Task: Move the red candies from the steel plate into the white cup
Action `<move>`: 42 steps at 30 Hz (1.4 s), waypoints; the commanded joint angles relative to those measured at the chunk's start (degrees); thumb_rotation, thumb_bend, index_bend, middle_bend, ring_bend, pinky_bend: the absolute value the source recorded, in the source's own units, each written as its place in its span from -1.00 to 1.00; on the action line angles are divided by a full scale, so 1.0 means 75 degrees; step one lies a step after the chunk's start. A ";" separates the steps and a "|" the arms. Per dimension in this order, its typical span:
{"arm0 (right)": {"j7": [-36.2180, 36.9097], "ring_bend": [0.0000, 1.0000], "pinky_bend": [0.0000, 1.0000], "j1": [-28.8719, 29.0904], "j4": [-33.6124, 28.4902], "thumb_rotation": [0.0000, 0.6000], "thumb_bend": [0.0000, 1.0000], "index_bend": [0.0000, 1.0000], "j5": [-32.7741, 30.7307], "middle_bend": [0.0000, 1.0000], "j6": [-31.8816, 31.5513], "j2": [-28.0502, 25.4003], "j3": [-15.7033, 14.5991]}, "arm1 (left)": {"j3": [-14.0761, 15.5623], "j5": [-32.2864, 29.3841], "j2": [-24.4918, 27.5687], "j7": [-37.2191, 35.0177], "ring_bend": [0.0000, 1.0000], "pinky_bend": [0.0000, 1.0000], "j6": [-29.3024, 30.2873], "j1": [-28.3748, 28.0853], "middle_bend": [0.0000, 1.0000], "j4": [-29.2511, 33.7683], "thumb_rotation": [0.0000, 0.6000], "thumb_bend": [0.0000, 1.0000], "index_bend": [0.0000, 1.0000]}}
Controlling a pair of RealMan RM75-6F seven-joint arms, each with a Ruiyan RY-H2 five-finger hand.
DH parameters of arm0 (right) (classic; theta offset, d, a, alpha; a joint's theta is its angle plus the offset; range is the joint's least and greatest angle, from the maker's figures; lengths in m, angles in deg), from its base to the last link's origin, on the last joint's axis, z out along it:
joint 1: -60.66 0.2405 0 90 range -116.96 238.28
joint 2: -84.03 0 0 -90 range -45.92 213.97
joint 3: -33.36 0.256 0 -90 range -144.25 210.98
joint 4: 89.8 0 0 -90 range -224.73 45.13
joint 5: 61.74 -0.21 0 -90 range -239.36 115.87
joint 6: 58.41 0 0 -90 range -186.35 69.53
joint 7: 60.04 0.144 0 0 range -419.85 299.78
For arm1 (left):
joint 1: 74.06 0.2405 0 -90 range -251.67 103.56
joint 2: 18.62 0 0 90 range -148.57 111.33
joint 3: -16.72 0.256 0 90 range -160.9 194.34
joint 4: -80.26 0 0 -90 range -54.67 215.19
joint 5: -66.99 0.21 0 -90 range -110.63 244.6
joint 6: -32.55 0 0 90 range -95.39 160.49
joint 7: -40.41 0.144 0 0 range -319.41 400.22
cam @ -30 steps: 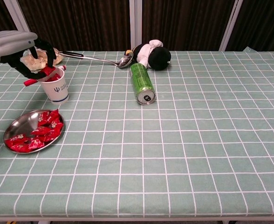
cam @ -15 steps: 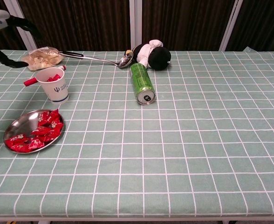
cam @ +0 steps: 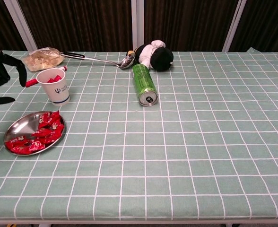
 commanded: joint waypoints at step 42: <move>-0.0137 -1.00 -0.71 -0.0047 -0.0140 1.00 -0.60 -0.97 -0.0071 -0.88 -0.0023 -0.0060 -0.0003 | 0.0164 -0.1411 -0.0463 0.1323 0.87 1.00 -0.1980 -0.0628 1.00 -0.0468 1.00 -0.35 -0.12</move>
